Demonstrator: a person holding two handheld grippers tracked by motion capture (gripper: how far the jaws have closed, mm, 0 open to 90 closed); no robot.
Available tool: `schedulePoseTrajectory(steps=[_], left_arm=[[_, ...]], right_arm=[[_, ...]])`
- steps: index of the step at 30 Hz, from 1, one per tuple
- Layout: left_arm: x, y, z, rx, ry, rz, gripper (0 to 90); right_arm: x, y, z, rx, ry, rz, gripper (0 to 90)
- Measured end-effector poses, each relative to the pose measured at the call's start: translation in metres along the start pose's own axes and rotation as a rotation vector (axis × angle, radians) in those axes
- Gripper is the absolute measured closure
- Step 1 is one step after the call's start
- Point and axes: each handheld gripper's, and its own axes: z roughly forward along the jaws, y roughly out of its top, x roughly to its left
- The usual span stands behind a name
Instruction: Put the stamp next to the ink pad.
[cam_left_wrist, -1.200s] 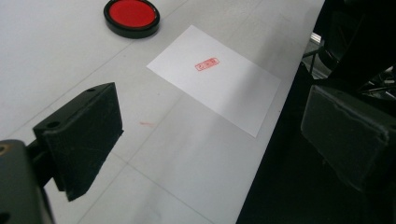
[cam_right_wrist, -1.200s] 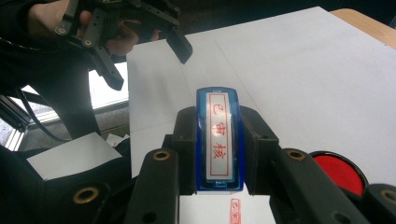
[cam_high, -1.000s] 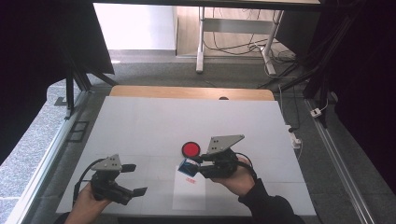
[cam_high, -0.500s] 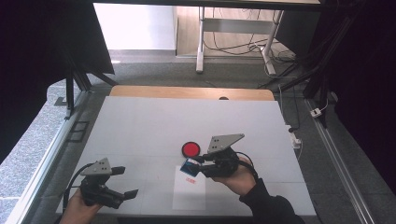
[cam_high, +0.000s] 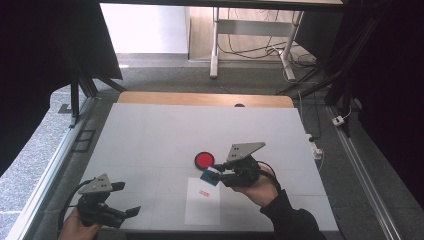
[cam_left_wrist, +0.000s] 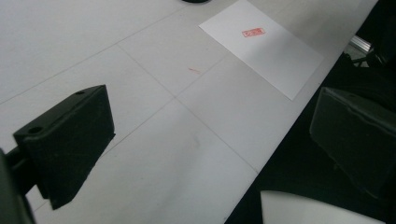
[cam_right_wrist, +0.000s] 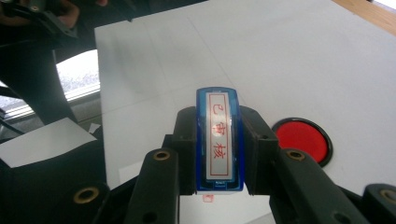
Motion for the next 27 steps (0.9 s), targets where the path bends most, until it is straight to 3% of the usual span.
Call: schedulePoseTrajectory(steps=[7,16,27], left_arm=[[0.002,-0.003,-0.005,-0.031,0.001,-0.027,0.0],[0.001,-0.005,-0.007,-0.024,0.012,-0.024,0.0],[0.0,-0.006,-0.008,-0.01,0.02,-0.029,0.0]], right_arm=[[-0.012,-0.006,-0.007,-0.006,-0.047,0.045,70.6],[-0.024,-0.014,-0.014,0.018,-0.088,0.071,70.7],[-0.043,-0.029,-0.028,0.032,-0.197,0.106,70.7]])
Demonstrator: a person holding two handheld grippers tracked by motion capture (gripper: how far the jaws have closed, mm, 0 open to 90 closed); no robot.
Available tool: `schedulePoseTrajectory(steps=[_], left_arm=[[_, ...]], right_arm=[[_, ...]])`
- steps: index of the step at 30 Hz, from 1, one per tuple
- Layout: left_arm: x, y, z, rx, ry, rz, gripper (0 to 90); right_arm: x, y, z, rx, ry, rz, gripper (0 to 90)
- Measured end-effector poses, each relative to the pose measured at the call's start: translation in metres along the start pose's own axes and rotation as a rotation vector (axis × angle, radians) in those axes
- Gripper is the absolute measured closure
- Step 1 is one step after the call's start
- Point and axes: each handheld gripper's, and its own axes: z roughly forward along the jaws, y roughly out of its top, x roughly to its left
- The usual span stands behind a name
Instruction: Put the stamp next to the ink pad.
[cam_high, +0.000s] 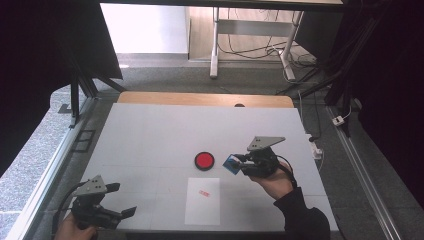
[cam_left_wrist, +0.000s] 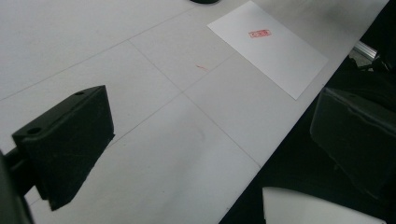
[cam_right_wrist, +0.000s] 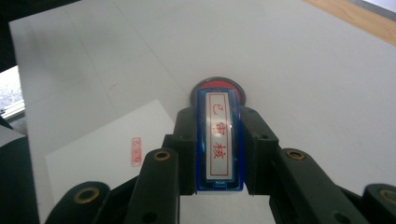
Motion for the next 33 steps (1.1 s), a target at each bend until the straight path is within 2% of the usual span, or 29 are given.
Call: schedulePoseTrajectory(steps=[8,18,22,33], left_arm=[[-0.001,0.0,0.0,0.005,0.007,0.005,0.0],[-0.001,0.0,0.001,0.012,0.012,0.005,0.2],[-0.001,0.0,0.001,0.014,0.018,0.001,0.3],[-0.002,0.001,0.002,0.026,0.032,0.003,0.3]], right_arm=[[-0.014,-0.009,-0.005,0.01,-0.062,0.024,70.7],[-0.029,-0.02,-0.006,0.055,-0.152,0.039,70.7],[-0.035,-0.024,-0.006,0.06,-0.17,0.064,70.7],[-0.043,-0.032,0.002,0.102,-0.204,0.071,70.7]])
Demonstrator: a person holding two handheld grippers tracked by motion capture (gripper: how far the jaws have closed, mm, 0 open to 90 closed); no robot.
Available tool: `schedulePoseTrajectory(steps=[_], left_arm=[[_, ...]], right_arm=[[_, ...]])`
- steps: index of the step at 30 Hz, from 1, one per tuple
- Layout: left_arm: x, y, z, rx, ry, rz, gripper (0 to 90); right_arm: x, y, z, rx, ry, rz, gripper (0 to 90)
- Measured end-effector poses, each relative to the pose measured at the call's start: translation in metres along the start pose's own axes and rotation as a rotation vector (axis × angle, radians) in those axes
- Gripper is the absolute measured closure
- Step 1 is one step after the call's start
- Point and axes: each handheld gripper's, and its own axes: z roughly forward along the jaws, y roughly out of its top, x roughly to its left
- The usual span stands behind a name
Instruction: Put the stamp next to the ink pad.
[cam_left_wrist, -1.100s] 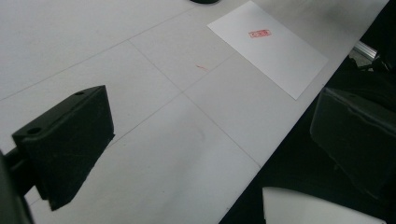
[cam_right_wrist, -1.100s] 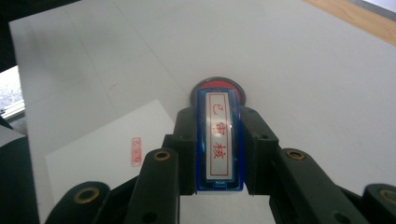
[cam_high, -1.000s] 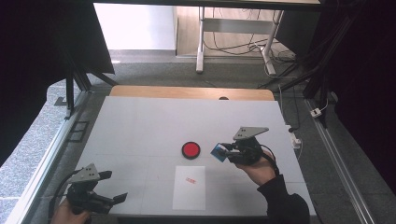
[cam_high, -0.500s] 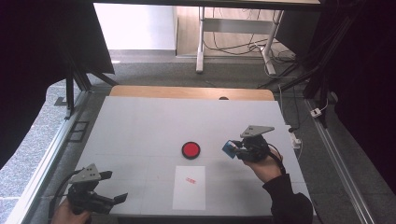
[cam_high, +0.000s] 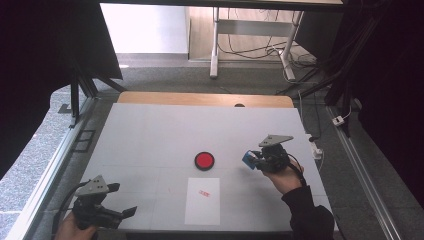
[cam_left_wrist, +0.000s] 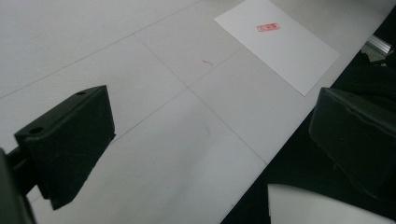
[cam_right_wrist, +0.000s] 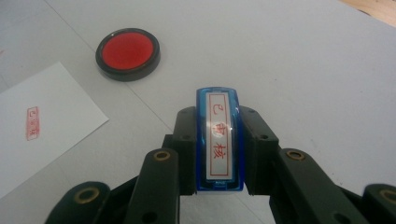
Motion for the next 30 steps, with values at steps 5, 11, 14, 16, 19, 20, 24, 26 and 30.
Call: schedulePoseTrajectory(steps=[5,11,14,16,19,20,24,26,30], left_arm=[[-0.001,0.001,0.001,0.014,0.006,0.004,0.3],[-0.001,0.001,0.002,0.018,0.009,0.004,0.3],[-0.001,0.001,0.002,0.019,0.008,0.003,0.3],[-0.001,0.001,0.002,0.02,0.009,0.003,0.4],[-0.001,0.001,0.002,0.021,0.007,0.003,0.5],[-0.001,0.001,0.002,0.023,0.007,0.003,0.5],[-0.001,0.001,0.003,0.024,0.008,0.004,0.6],[-0.001,0.001,0.003,0.025,0.008,0.006,0.7],[-0.001,0.001,0.003,0.027,0.007,0.008,0.7]], right_arm=[[0.0,-0.002,0.005,0.016,-0.008,0.004,70.7],[-0.002,-0.005,0.01,0.031,-0.016,0.01,70.7],[-0.003,-0.007,0.013,0.039,-0.022,0.003,70.7],[-0.003,-0.008,0.015,0.045,-0.022,0.007,70.7],[-0.003,-0.009,0.017,0.054,-0.023,0.003,70.6],[-0.003,-0.009,0.018,0.06,-0.025,-0.002,70.7],[-0.002,-0.01,0.022,0.076,-0.02,-0.006,70.6],[-0.001,-0.011,0.023,0.082,-0.022,-0.013,70.6],[-0.001,-0.012,0.026,0.098,-0.018,-0.011,70.5]])
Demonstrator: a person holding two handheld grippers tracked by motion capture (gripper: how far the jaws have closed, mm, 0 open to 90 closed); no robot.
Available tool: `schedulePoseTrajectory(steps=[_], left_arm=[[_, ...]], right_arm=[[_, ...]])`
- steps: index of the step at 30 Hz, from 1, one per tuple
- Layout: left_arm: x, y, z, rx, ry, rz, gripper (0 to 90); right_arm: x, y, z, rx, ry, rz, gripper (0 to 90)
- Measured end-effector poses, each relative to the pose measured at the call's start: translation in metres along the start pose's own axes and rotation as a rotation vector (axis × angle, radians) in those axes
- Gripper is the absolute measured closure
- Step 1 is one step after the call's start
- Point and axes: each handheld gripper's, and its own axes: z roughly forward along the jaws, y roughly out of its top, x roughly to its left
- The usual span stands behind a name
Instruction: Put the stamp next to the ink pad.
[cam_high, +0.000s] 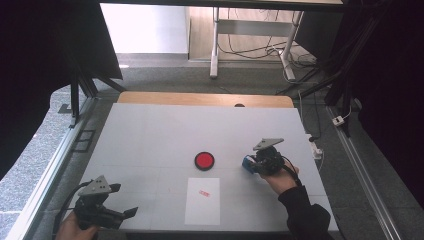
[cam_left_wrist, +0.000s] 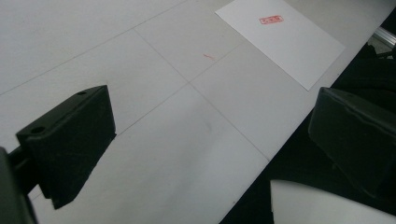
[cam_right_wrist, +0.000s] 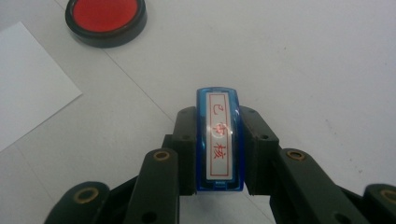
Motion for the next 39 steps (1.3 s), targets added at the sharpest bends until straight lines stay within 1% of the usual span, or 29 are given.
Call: schedulePoseTrajectory(steps=[5,6,7,11,18,21,24,28,29,32,39], left_arm=[[0.0,0.0,0.0,0.002,0.001,0.002,0.7],[0.0,0.0,0.0,0.002,0.001,0.001,0.7],[0.0,0.0,0.0,0.002,0.001,0.001,0.8],[0.0,0.0,0.0,0.003,0.0,0.002,0.8],[0.0,0.0,0.0,0.002,-0.001,0.001,0.8],[0.0,0.0,0.0,0.003,-0.001,0.002,0.8],[0.0,0.0,0.0,0.002,-0.002,0.0,0.8],[0.0,0.0,0.0,0.001,-0.002,0.0,0.8],[0.0,0.0,0.0,0.001,-0.002,0.0,0.8],[0.0,0.0,0.0,0.0,-0.003,-0.002,0.8],[0.0,0.0,0.0,-0.002,-0.004,-0.005,0.8]], right_arm=[[-0.001,-0.001,0.003,0.02,-0.002,-0.002,70.0],[-0.001,-0.001,0.003,0.021,-0.003,-0.006,69.7],[-0.001,-0.001,0.003,0.018,-0.001,0.006,69.0],[-0.001,-0.001,0.003,0.011,0.0,0.015,66.0],[-0.001,0.001,-0.003,-0.028,-0.004,0.023,59.8],[-0.001,0.001,-0.005,-0.033,-0.003,0.028,56.0],[0.0,0.002,-0.009,-0.048,-0.007,0.036,52.1],[0.001,0.004,-0.015,-0.075,-0.001,0.057,47.1],[0.001,0.004,-0.016,-0.077,-0.001,0.055,46.2],[0.003,0.005,-0.018,-0.091,0.01,0.069,42.4],[0.011,0.008,-0.024,-0.116,0.022,0.076,33.4]])
